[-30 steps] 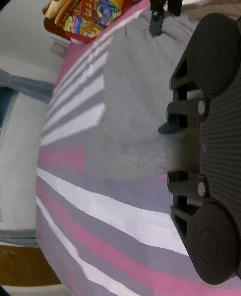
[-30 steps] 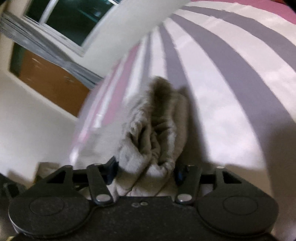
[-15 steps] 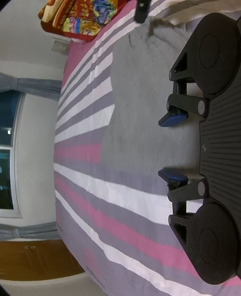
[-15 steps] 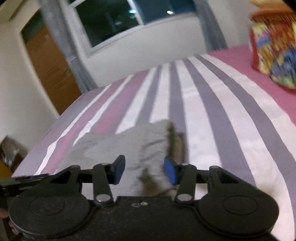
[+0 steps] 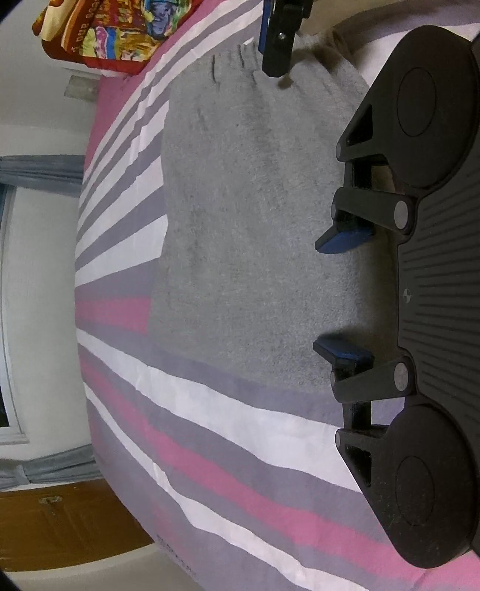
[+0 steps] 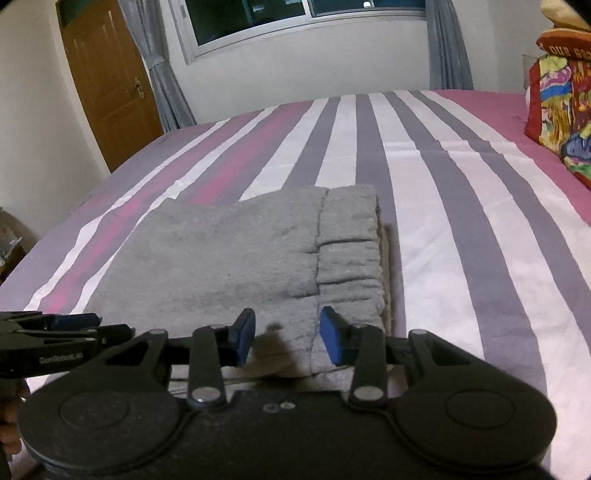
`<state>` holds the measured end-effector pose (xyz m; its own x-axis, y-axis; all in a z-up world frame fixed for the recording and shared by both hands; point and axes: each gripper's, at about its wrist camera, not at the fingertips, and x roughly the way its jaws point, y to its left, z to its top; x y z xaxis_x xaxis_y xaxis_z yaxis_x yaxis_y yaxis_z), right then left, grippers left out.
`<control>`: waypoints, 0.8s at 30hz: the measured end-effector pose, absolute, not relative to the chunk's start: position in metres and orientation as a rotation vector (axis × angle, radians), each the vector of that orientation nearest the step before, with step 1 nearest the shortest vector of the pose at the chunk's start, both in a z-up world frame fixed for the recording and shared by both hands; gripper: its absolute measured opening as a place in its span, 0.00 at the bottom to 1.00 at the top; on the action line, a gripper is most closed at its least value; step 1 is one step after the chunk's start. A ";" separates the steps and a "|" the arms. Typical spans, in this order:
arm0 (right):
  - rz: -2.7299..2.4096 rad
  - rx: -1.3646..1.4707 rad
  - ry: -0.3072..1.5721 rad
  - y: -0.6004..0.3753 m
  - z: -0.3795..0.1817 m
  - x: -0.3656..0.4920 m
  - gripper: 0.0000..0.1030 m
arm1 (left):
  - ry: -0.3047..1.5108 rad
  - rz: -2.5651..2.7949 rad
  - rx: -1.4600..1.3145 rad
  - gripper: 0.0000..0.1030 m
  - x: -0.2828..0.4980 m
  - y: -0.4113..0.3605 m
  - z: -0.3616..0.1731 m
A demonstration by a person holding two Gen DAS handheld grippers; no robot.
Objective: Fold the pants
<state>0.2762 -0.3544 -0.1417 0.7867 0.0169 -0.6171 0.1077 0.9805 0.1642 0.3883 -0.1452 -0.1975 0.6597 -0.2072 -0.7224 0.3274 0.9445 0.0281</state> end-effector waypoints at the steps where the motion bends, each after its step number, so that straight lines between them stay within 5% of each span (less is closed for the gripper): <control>1: -0.047 0.200 0.662 -0.350 -0.139 0.276 0.42 | 0.801 -0.302 0.158 0.50 0.388 -0.147 -0.196; 5: -0.047 0.239 0.637 -0.348 -0.133 0.258 0.49 | 0.808 -0.295 0.148 0.50 0.384 -0.145 -0.189; 7: -0.061 0.252 0.632 -0.346 -0.134 0.253 0.62 | 0.812 -0.289 0.153 0.50 0.383 -0.145 -0.189; 14: -0.137 0.128 0.778 -0.335 -0.153 0.269 0.57 | 0.829 -0.258 0.190 0.51 0.381 -0.154 -0.192; 24: -0.137 0.182 0.663 -0.336 -0.122 0.234 0.57 | 0.806 -0.265 0.176 0.52 0.354 -0.147 -0.170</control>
